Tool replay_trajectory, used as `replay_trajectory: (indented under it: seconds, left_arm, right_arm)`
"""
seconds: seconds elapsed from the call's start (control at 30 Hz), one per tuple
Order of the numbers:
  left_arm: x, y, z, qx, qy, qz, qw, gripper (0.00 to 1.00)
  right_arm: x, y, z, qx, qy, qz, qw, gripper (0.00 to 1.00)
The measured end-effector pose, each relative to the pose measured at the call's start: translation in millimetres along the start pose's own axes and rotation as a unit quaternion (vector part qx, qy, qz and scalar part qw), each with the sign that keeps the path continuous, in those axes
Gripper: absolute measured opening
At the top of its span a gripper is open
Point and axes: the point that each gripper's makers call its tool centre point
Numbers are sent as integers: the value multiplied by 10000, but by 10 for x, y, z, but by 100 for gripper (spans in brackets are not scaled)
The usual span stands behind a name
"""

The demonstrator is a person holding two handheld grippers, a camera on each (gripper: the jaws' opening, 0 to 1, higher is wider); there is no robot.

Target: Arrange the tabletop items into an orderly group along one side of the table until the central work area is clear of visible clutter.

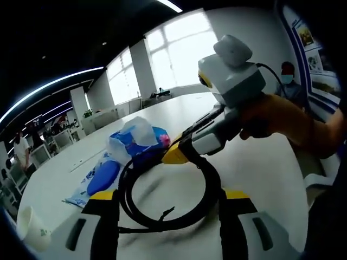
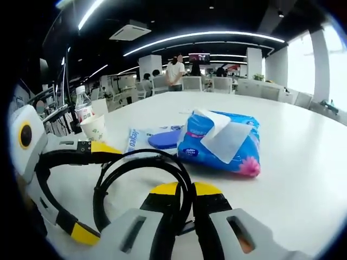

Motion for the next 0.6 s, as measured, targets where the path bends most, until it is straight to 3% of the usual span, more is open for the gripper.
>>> replay_trajectory:
  seconds: [0.6]
  left_arm:
    - [18,187,5,76,-23,160,9998,73]
  right_arm:
    - [-146,59,117,-93,-113,42,9999,7]
Point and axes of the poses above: the point that each gripper's makers call its tool centre point, and the gripper's own axes: x roughly forward along the fingers, y roughly to its right, z roughly out of its underside, and after that the axes turned 2 degrees about y, right-handed
